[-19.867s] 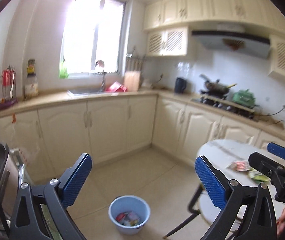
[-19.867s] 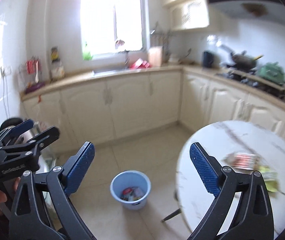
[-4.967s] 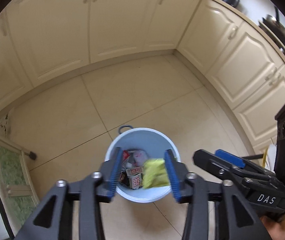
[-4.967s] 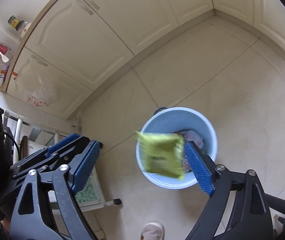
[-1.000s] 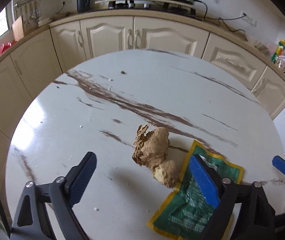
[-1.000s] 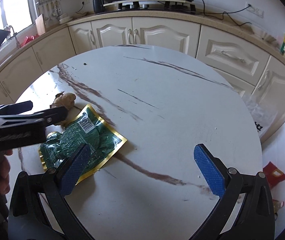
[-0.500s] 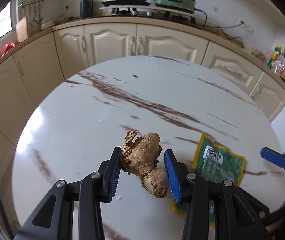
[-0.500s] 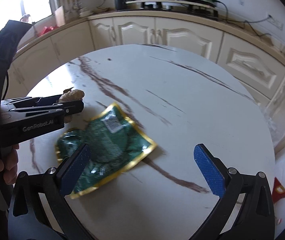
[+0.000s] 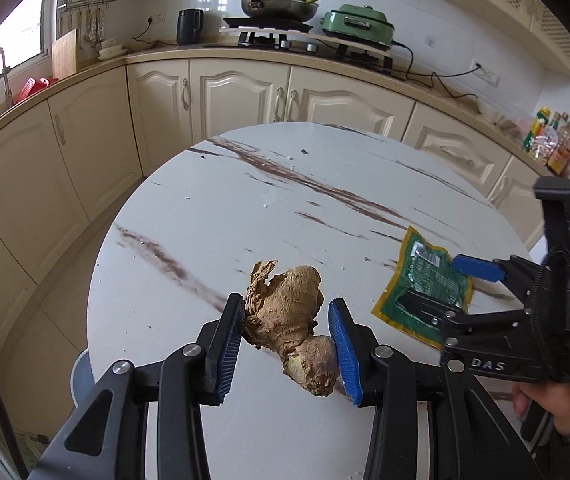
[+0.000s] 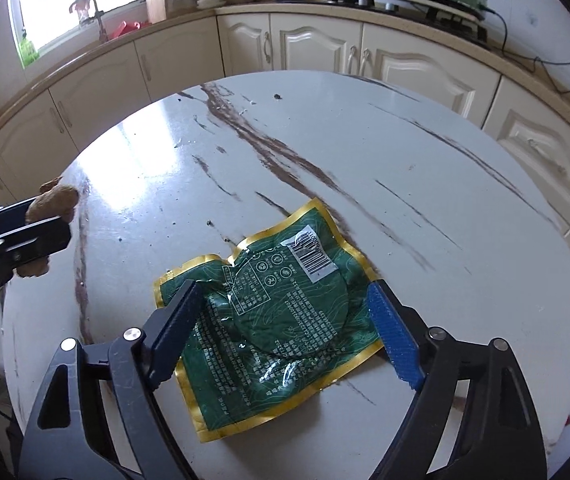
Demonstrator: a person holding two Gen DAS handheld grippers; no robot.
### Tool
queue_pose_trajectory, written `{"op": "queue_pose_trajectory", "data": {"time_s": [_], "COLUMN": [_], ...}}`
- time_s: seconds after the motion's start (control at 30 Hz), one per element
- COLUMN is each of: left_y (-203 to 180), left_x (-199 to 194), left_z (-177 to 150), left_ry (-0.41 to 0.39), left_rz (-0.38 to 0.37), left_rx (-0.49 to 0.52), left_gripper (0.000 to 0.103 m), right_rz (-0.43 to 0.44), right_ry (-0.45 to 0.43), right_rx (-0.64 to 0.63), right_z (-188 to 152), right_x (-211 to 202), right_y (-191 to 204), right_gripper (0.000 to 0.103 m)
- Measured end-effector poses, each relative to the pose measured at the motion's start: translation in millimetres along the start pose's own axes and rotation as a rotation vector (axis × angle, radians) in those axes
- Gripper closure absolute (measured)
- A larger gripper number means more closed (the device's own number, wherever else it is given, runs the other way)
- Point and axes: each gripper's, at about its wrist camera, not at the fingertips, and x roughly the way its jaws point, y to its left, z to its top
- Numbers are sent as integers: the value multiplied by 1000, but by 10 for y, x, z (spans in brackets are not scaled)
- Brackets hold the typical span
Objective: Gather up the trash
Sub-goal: 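Grasp ginger root with left tool while right tool approaches green foil packet, then close the right tool on the green foil packet and lift it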
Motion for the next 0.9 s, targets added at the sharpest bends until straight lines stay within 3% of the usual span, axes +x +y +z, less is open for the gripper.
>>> {"op": "queue_pose_trajectory", "data": {"time_s": [0.1,0.17,0.63,0.67,0.7,0.77,0.8,0.9], "left_y": [-1,62,181,194,211,220,232,275], "left_x": [-141,-263,-792,-817,-843,-890,-914,-987], "left_z": [-90,-100,-250,-261,-268,-292,-310,-344], "left_ry": [-4,-6,-24,-25,-26,-25,-24,-29], "left_rz": [-25,-41,-73,-75,-76,-78,-75,-65], "left_rx": [8,9,4,0,-3,-7,-8,-11], "left_gripper": [64,64,64,64,64,64,64,64], "right_rz": [7,4,11,38,39,37,38,37], "right_ry": [-5,-5,-27,-37,-31,3,-26,-69], "right_rx": [-19,-20,-9,-9,-7,3,16,51], "right_z": [-17,-24,-99,-101,-94,-94,-99,-109], "right_x": [-21,-68,-257,-286,-292,-259,-295,-441], "right_y": [12,-6,94,108,113,122,107,25], "right_gripper": [25,44,49,98,96,102,102,91]}}
